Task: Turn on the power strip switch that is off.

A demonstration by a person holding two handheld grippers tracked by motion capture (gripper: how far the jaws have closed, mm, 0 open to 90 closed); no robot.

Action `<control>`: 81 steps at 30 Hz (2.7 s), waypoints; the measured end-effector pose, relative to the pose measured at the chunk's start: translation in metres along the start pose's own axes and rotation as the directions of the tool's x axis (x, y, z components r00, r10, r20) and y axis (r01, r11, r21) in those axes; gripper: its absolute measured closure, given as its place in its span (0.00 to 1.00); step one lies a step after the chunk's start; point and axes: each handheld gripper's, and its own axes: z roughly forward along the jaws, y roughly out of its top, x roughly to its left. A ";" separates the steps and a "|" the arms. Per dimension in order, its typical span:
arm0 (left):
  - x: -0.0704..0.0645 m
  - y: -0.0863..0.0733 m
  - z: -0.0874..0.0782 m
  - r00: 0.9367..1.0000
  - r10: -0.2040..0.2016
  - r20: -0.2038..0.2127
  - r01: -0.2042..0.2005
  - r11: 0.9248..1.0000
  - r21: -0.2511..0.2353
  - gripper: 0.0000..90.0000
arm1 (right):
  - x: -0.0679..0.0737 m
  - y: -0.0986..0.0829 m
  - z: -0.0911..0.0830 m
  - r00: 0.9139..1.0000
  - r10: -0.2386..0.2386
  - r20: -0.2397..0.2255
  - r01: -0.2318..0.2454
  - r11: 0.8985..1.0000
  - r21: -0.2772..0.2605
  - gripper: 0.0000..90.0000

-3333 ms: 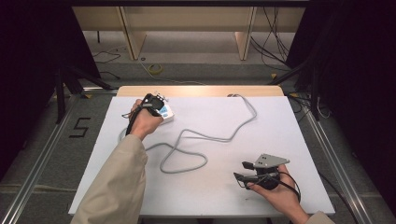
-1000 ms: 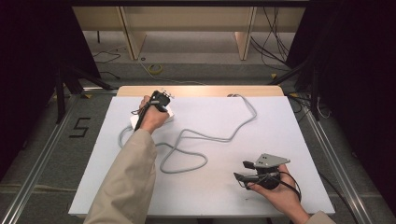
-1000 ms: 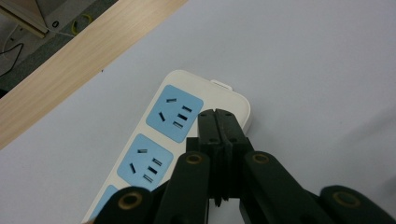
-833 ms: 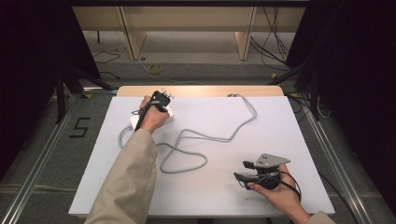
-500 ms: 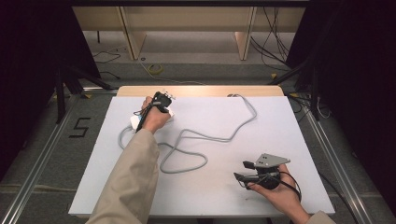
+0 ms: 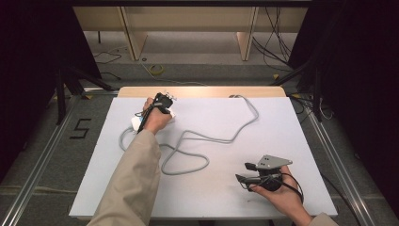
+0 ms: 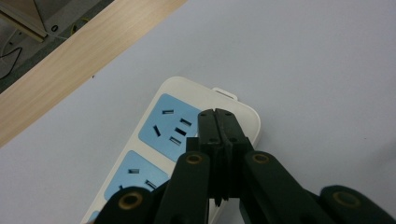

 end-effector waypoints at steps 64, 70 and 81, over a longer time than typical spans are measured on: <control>0.002 -0.035 -0.064 0.987 -0.079 0.142 0.090 0.993 -0.076 0.44 | -0.003 0.000 -0.001 1.000 0.010 0.008 -0.009 1.000 -0.002 0.46; -0.005 -0.053 -0.075 0.981 -0.097 0.165 0.114 0.988 -0.099 0.40 | -0.003 0.001 -0.001 1.000 0.011 0.009 -0.011 1.000 -0.002 0.46; -0.027 -0.070 -0.096 0.983 -0.040 0.181 0.068 0.986 -0.152 0.35 | -0.004 0.000 -0.002 1.000 0.011 0.005 -0.011 1.000 0.001 0.46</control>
